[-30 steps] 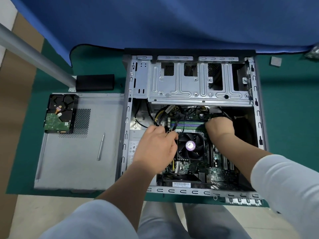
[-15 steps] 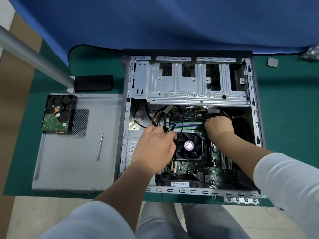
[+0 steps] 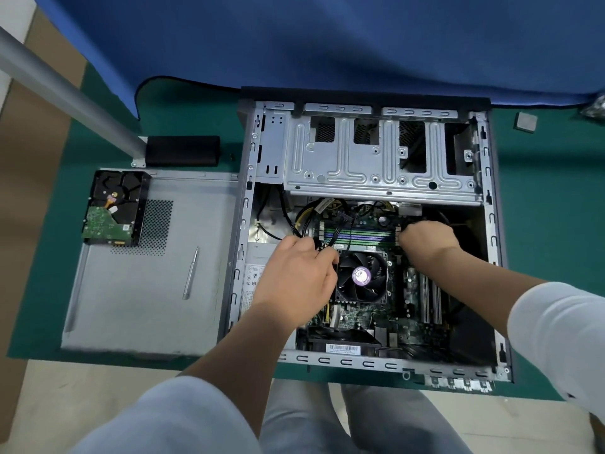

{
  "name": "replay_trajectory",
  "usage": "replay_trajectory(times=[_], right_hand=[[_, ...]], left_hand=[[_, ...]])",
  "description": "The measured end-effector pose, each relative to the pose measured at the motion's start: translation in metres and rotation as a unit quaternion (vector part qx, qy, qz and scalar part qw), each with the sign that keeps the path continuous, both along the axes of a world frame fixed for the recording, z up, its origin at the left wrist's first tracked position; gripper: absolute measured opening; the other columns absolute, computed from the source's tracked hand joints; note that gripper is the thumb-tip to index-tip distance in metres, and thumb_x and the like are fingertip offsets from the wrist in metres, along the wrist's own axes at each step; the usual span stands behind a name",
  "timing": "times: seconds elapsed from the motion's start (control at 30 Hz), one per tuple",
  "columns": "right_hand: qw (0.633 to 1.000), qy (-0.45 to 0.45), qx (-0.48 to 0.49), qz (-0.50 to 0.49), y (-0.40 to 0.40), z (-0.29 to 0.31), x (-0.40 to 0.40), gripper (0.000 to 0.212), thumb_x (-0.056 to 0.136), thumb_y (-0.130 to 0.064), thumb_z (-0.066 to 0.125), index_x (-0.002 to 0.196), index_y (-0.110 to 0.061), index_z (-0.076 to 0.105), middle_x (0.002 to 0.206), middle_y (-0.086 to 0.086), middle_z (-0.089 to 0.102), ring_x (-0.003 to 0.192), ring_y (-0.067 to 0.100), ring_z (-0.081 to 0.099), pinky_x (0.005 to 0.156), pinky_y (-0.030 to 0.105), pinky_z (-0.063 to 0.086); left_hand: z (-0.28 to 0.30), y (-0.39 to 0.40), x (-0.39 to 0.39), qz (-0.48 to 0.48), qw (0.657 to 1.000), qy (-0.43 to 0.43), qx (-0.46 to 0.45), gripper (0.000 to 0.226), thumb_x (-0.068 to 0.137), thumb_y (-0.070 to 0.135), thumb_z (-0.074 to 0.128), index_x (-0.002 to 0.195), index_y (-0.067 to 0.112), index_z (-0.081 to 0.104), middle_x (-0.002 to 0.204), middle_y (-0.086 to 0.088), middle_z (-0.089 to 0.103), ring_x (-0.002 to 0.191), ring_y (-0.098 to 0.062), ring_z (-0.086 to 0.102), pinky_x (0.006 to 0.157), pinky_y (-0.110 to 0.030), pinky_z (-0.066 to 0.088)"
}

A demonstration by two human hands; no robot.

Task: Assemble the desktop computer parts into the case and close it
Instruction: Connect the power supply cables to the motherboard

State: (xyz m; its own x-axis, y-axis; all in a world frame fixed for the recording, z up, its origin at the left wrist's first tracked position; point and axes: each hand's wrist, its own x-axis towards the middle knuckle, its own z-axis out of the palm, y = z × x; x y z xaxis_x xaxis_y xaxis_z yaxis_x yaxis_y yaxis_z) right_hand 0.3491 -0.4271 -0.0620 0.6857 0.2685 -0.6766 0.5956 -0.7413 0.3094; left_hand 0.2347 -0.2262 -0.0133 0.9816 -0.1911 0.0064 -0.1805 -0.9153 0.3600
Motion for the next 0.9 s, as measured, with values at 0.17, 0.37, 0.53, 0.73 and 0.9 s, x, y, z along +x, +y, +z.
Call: replay_trajectory(times=[0.17,0.37,0.53,0.73,0.9], right_hand=[[1.0,-0.004,0.004,0.004,-0.001,0.002,0.006,0.031,0.086,0.003,0.05,0.108,-0.013,0.066,0.109,0.003,0.066,0.101,0.025,0.064,0.063,0.032,0.048],[0.999,0.014,-0.005,0.029,-0.005,0.005,0.008,0.03,0.085,0.005,0.051,0.107,-0.012,0.066,0.108,0.003,0.066,0.1,0.025,0.063,0.069,0.032,0.051],[0.997,0.01,-0.02,0.075,-0.003,0.002,0.011,0.03,0.087,0.002,0.051,0.107,-0.013,0.066,0.108,0.001,0.067,0.101,0.023,0.064,0.071,0.031,0.05],[0.998,-0.005,-0.01,0.062,-0.009,0.002,0.002,0.029,0.086,0.003,0.051,0.105,-0.013,0.066,0.107,0.003,0.068,0.099,0.023,0.064,0.069,0.03,0.047],[0.999,0.006,-0.052,0.006,-0.003,0.005,0.004,0.034,0.089,0.003,0.049,0.117,-0.009,0.063,0.12,0.005,0.062,0.108,0.026,0.061,0.07,0.034,0.049]], left_hand=[[0.0,0.0,0.0,-0.002,1.0,0.0,-0.004,0.017,0.085,0.014,0.057,0.092,0.013,0.072,0.054,0.006,0.058,0.068,-0.016,0.049,0.085,-0.026,0.034],[0.002,0.0,0.0,0.002,1.0,-0.006,-0.006,0.012,0.081,0.012,0.062,0.089,0.012,0.072,0.053,0.005,0.057,0.066,-0.017,0.049,0.082,-0.027,0.034],[0.001,-0.001,0.0,0.003,1.0,0.0,-0.007,0.013,0.083,0.012,0.06,0.089,0.013,0.071,0.053,0.006,0.057,0.067,-0.016,0.048,0.082,-0.027,0.034],[0.001,-0.001,-0.001,0.007,1.0,0.004,-0.003,0.015,0.085,0.014,0.057,0.09,0.014,0.071,0.054,0.006,0.058,0.067,-0.015,0.048,0.084,-0.027,0.034],[0.002,-0.001,-0.001,0.01,1.0,0.009,0.0,0.015,0.085,0.015,0.057,0.09,0.014,0.072,0.055,0.006,0.059,0.069,-0.016,0.05,0.083,-0.03,0.038]])
